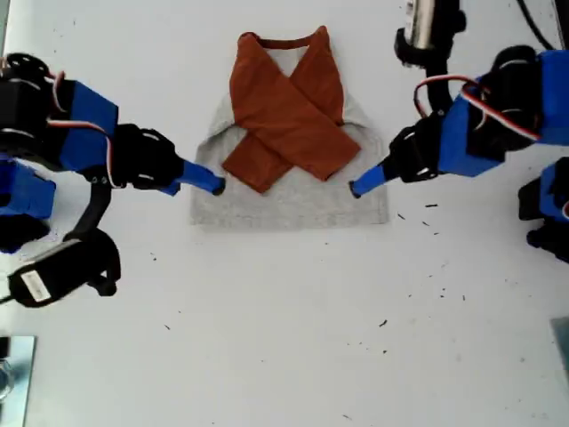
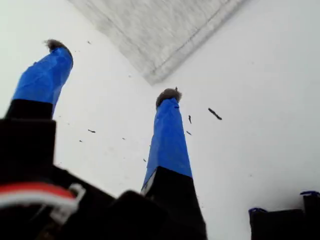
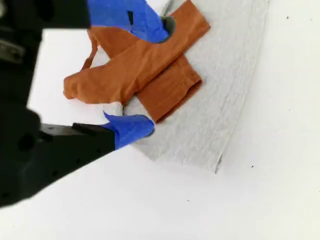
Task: Fold t shirt
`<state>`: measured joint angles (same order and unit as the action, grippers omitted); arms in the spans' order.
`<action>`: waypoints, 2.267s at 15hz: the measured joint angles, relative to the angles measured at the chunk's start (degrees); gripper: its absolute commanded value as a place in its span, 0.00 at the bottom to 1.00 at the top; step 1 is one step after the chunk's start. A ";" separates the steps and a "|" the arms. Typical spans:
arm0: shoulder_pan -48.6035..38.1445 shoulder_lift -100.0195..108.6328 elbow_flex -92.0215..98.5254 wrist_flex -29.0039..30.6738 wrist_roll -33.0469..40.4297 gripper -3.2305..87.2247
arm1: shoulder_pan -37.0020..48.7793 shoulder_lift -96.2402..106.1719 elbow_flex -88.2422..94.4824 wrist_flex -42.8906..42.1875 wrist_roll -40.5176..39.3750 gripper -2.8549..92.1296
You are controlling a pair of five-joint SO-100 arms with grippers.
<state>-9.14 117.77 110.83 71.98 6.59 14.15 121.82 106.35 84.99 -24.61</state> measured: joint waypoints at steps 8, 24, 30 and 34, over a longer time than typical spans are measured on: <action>-2.20 -19.42 15.47 -23.73 0.18 0.06 | -0.35 -15.56 17.40 -28.04 0.88 0.21; 16.17 -15.82 -3.16 -18.02 -3.52 0.03 | -13.54 15.21 16.00 -13.18 7.47 0.06; -32.87 1.41 1.14 -10.63 15.38 0.36 | 34.37 26.02 17.58 -22.32 -10.37 0.25; -31.03 28.21 26.54 -16.79 14.15 0.21 | 33.40 46.93 32.34 -15.91 -10.11 0.26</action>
<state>-40.17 145.99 137.37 55.20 20.74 47.55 168.75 138.69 69.08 -34.72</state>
